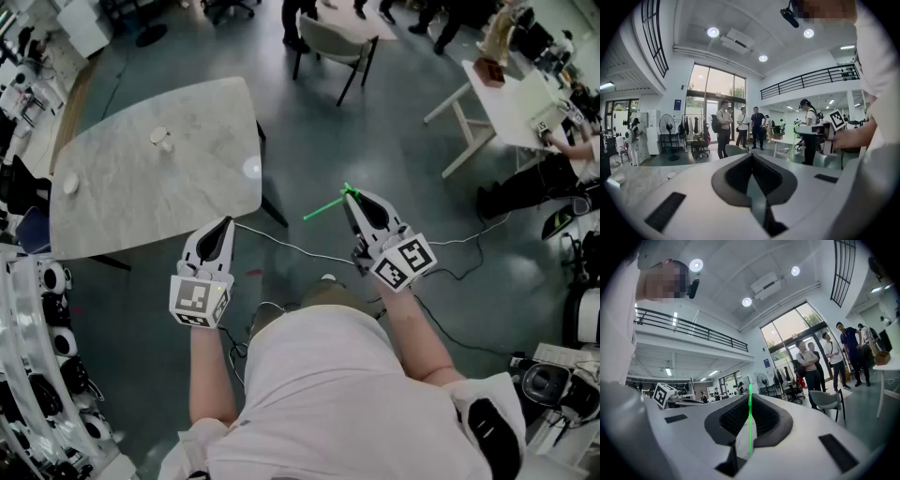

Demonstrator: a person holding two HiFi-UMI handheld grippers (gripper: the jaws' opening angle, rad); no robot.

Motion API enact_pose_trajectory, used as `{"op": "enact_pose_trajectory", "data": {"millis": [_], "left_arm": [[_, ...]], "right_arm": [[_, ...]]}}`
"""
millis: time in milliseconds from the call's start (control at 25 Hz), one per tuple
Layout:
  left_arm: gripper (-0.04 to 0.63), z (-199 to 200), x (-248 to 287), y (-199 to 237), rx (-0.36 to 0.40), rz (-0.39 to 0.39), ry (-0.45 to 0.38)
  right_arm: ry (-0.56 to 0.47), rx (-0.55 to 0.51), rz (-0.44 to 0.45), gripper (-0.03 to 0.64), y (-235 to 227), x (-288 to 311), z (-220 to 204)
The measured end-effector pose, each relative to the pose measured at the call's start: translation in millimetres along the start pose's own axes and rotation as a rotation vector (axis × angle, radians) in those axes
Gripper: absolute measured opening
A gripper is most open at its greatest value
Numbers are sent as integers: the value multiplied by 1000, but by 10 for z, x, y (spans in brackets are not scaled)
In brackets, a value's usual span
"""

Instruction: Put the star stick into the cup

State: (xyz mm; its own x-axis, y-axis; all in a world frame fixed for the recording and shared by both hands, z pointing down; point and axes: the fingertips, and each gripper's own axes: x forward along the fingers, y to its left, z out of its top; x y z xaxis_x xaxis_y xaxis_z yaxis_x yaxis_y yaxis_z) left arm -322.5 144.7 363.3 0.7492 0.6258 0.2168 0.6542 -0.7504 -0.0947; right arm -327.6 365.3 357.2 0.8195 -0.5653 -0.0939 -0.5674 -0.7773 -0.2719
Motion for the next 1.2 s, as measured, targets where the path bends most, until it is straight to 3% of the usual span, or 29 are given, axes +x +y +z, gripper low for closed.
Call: {"op": "enact_pose_trajectory", "data": {"millis": [320,640,920,1200], "left_arm": [[2,58,618,-659,-24,1,47],[2,-35,1057,-791,-21,-2,108],[2,-113,1494,-388,-50,4,111],[2,-212,2004,572,-105,61,126]], "right_arm": [[7,31,39,26,-626,-380,126],[22,65,32,26,-1052,-411,77],[58,85,28,26,-1402,110,-44],[120,71,91,26,-1738,1312,-35]]}}
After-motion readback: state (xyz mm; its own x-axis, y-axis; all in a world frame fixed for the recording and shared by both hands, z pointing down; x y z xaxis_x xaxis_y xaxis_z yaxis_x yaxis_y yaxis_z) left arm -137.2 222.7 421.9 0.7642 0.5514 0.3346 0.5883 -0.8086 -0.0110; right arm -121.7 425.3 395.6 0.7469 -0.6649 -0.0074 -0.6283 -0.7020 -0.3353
